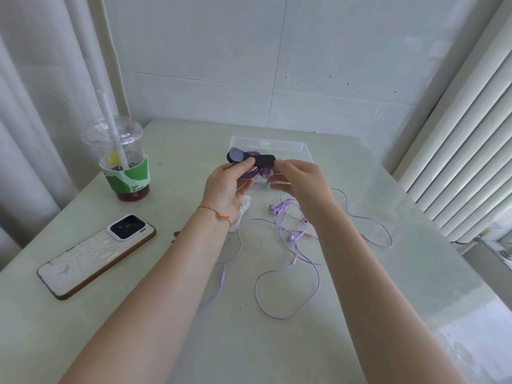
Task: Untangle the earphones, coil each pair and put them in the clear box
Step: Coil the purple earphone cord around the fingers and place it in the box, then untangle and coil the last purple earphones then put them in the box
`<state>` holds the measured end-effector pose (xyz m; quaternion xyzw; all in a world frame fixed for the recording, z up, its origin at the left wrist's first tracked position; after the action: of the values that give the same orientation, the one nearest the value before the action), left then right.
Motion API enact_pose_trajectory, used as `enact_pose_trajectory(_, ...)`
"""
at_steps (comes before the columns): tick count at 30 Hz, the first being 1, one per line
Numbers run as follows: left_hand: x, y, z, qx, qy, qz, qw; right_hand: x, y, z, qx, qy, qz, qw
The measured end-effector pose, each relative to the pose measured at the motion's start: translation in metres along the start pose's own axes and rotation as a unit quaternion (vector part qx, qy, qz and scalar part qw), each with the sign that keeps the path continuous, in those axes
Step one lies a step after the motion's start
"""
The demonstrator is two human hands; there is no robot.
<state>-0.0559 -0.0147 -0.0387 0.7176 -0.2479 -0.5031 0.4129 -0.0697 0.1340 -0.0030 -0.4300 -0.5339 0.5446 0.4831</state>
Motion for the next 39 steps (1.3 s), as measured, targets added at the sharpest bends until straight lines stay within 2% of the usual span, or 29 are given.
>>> enact_pose_trajectory(5,0.006,0.006,0.004,-0.007,-0.013,0.056,0.998,0.003,-0.003,0.012,-0.003,0.014,-0.038,0.999)
enact_pose_trajectory(10,0.004,0.015,0.009,-0.040,-0.046,0.123,0.990,0.005,-0.013,0.027,-0.009,-0.081,-0.188,0.979)
enact_pose_trajectory(14,-0.003,0.024,0.018,-0.084,-0.032,0.178,0.980,0.002,-0.021,0.038,0.006,-0.052,-0.217,0.975)
enact_pose_trajectory(17,-0.008,0.029,0.025,-0.165,0.025,0.248,0.954,0.003,-0.030,0.047,0.026,-0.026,-0.208,0.977)
enact_pose_trajectory(20,0.000,0.031,0.037,-0.218,0.115,0.335,0.909,0.004,-0.033,0.068,0.065,0.038,-0.238,0.968)
enact_pose_trajectory(23,0.009,0.025,0.047,-0.183,0.099,0.426,0.880,0.000,-0.027,0.083,0.081,0.068,-0.343,0.933)
enact_pose_trajectory(25,0.011,0.020,0.047,-0.157,0.083,0.434,0.883,-0.007,-0.017,0.088,0.077,0.069,-0.408,0.907)
enact_pose_trajectory(28,0.011,0.019,0.044,-0.150,0.072,0.436,0.884,-0.017,-0.007,0.093,0.056,0.087,-0.432,0.896)
enact_pose_trajectory(31,0.012,0.021,0.042,-0.149,0.061,0.439,0.884,-0.024,-0.005,0.093,0.036,0.068,-0.463,0.883)
enact_pose_trajectory(34,0.013,0.021,0.042,-0.144,0.051,0.448,0.881,-0.026,-0.009,0.091,0.040,0.060,-0.464,0.883)
enact_pose_trajectory(39,0.012,0.022,0.037,-0.148,0.051,0.462,0.873,-0.012,-0.020,0.083,0.096,0.074,-0.403,0.907)
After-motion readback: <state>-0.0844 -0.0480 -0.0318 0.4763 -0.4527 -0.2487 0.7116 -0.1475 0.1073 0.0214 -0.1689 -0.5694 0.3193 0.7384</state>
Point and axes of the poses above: each hand's wrist, its own z-axis towards the middle knuckle, its own x-axis out of the back of the hand, y = z × x, the point moved 2 cm from there along z, towards the middle knuckle, and after that the axes turned 2 degrees about y, right-handed, at the moved point
